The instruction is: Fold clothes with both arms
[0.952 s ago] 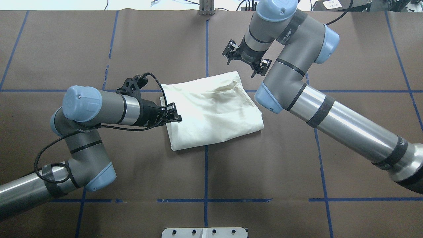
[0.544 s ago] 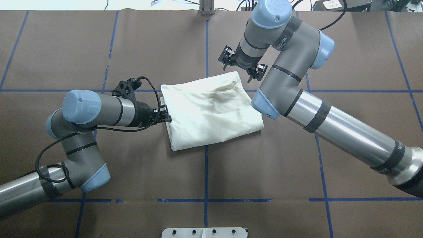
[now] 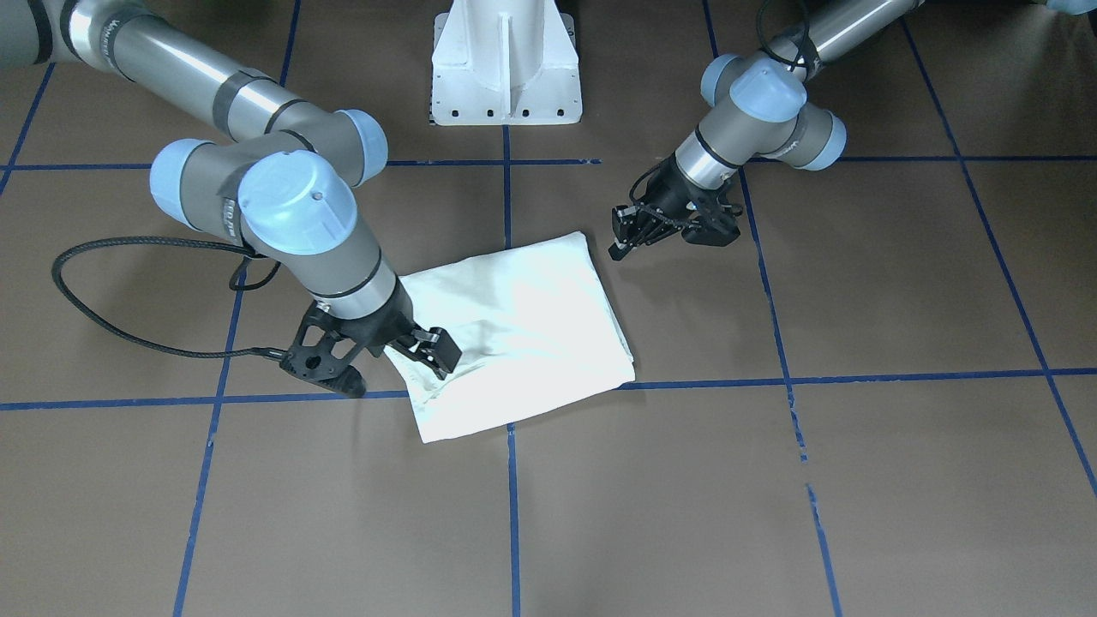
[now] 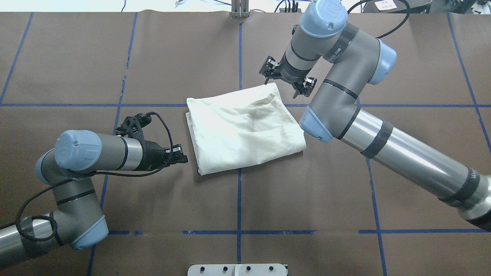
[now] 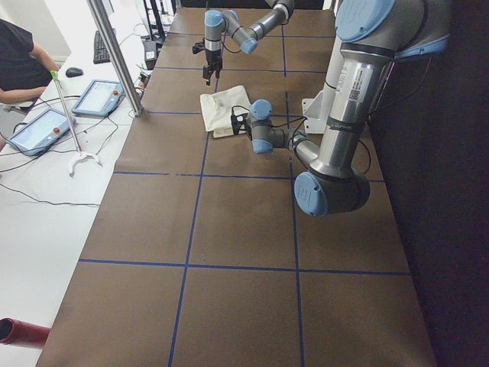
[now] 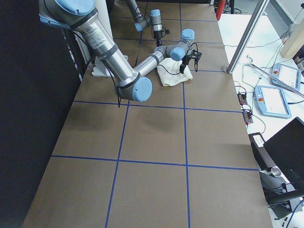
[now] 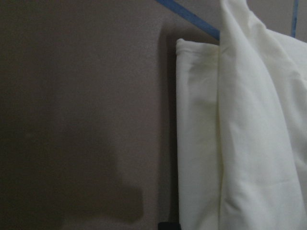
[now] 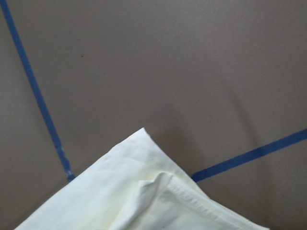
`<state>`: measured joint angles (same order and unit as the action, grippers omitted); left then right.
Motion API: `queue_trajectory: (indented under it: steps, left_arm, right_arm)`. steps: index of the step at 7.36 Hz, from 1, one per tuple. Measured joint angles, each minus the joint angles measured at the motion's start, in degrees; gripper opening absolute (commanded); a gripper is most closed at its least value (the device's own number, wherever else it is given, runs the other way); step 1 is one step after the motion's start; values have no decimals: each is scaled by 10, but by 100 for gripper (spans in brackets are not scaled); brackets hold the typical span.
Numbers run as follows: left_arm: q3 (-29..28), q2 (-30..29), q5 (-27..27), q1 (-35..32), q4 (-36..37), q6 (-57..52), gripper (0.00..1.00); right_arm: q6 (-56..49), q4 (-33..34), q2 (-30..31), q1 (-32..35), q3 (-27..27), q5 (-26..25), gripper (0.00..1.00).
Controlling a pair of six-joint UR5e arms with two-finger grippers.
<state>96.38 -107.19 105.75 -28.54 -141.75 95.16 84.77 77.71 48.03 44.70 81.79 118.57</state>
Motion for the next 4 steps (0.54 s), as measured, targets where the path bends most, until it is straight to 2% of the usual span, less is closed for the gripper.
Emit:
queue_trajectory:
  steps: [2,4]
  left_arm:
    - [64,6,16,-44,88,-61,0]
    - [109,34,59,-129,166,-200,0]
  right_arm:
    - [-56,1,57,30,38,4,100]
    - [-164,4,118,89,67,24,100]
